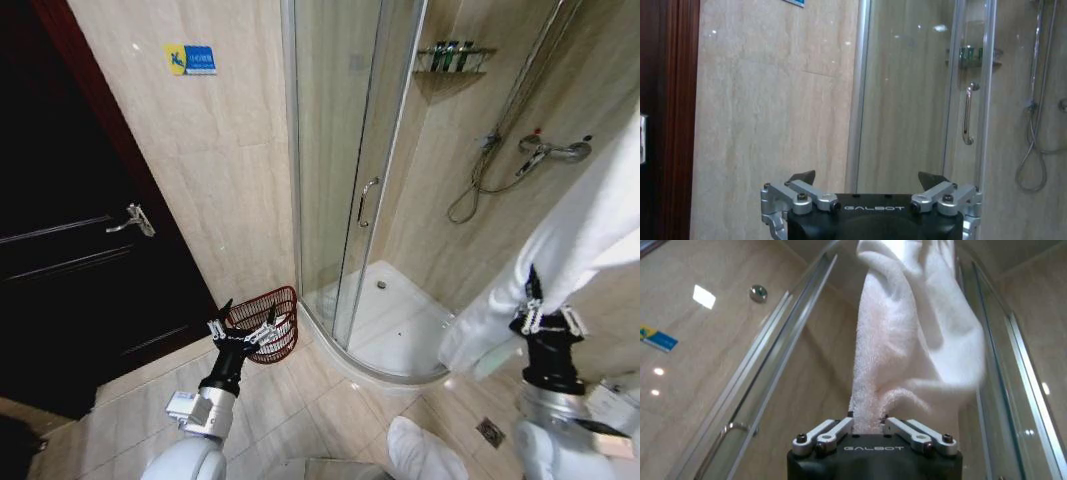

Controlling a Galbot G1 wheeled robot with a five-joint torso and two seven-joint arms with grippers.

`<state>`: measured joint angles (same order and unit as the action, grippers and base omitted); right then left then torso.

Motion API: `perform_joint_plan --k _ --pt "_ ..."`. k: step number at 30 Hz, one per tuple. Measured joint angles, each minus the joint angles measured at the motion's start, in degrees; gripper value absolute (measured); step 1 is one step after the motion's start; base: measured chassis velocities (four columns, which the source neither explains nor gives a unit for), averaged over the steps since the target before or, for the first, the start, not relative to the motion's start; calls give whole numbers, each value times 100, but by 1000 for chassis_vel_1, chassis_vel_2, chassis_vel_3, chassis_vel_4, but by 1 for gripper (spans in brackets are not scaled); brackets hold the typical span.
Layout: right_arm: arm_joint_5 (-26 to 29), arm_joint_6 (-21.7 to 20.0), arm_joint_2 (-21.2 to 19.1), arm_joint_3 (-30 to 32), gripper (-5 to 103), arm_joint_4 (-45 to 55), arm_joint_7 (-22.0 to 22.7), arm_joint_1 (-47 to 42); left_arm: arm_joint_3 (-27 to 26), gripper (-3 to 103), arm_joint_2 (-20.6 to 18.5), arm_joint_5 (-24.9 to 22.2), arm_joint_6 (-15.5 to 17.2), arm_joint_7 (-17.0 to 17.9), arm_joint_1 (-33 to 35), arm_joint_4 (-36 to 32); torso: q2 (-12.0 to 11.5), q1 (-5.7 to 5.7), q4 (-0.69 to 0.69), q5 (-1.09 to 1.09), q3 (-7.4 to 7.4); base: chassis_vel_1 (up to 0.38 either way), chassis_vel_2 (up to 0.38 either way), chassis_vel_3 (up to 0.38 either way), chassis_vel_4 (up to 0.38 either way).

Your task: Discard the used towel into the hamper.

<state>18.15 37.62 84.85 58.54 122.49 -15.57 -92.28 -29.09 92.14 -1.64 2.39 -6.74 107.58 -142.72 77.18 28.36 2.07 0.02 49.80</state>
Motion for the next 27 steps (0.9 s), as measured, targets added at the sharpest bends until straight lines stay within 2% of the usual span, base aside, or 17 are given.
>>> perform_joint_plan --k 8,13,17,20,24,27 --pt "30 77 -5 -18 8 -28 79 -44 0 100 0 0 0 0 0 0 0 0 0 -1 0 0 0 0 0" --pt "-126 160 9 43 8 365 179 -25 0 100 0 0 0 0 0 0 0 0 0 0 0 0 0 0 0" --pt "-335 172 -137 226 8 956 383 124 0 100 0 0 0 0 0 0 0 0 1 -2 0 0 0 0 0" --pt "-341 -73 -389 337 8 1498 633 279 0 100 0 0 0 0 0 0 0 0 1 -4 0 0 0 0 0" --pt "-336 -143 -475 353 8 1618 658 293 0 100 0 0 0 0 0 0 0 0 1 1 0 0 0 0 0" --pt "-324 -172 -510 349 8 1756 669 303 0 100 0 0 0 0 0 0 0 0 0 -4 0 0 0 0 0"
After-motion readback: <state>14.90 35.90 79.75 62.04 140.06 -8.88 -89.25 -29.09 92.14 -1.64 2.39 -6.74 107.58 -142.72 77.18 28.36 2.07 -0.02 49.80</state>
